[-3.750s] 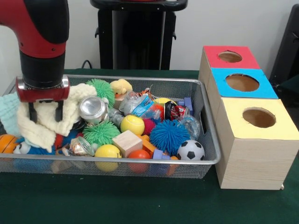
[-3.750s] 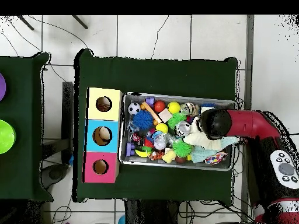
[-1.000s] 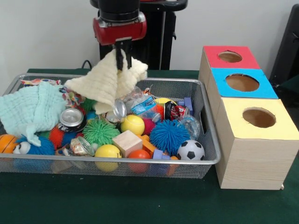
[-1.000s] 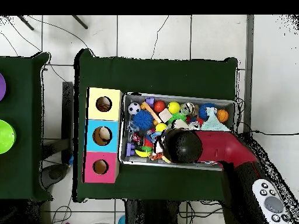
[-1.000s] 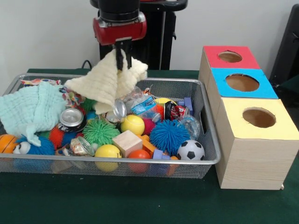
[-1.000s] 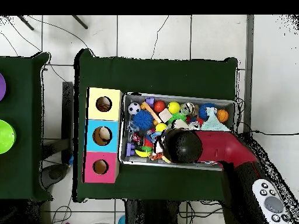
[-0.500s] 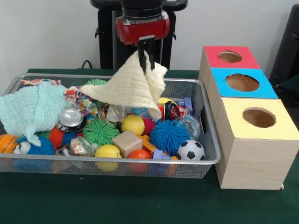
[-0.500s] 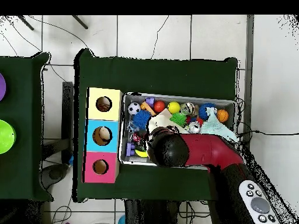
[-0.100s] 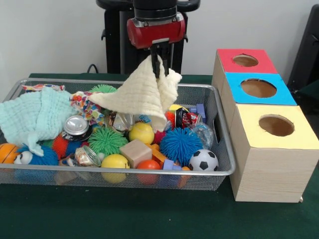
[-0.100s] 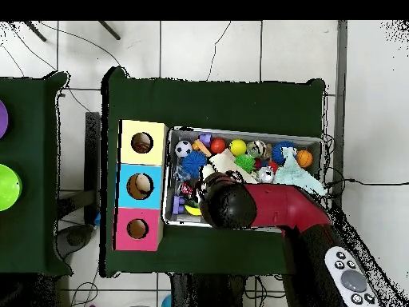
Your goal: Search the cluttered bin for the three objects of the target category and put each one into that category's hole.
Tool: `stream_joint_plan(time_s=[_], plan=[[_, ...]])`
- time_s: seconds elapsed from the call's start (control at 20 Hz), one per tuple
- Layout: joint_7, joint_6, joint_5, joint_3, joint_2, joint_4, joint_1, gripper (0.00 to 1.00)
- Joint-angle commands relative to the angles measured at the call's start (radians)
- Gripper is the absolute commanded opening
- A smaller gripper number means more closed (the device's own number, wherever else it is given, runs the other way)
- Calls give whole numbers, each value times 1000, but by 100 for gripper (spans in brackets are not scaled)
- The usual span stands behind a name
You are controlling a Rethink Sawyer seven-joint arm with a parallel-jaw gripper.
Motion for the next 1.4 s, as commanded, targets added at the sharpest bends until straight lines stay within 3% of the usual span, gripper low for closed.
stream_joint_plan(time_s=[0.05, 0.5, 0.7, 0.9, 1.25, 1.4], plan=[[157, -60, 42, 26, 22, 63, 11, 0], [171, -93, 58, 28, 20, 76, 14, 0], [270, -130, 128, 7, 16, 98, 50, 0], [284, -152, 163, 2, 15, 103, 63, 0], [242, -164, 185, -20, 24, 102, 72, 0], [206, -117, 168, -50, 25, 87, 85, 0]])
